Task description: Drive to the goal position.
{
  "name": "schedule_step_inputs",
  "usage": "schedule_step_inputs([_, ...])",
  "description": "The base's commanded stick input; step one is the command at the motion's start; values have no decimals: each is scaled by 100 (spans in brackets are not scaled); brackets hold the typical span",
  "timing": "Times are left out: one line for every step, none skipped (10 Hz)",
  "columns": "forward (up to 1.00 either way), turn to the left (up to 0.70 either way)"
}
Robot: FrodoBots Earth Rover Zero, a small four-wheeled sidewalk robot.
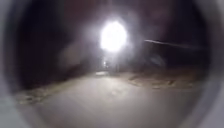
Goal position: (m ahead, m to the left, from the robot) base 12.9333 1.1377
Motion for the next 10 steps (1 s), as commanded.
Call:
schedule_step_inputs([85,0])
schedule_step_inputs([85,0])
schedule_step_inputs([85,0])
schedule_step_inputs([85,1])
schedule_step_inputs([85,19])
schedule_step_inputs([85,29])
schedule_step_inputs([85,27])
schedule_step_inputs([85,0])
schedule_step_inputs([85,0])
schedule_step_inputs([85,0])
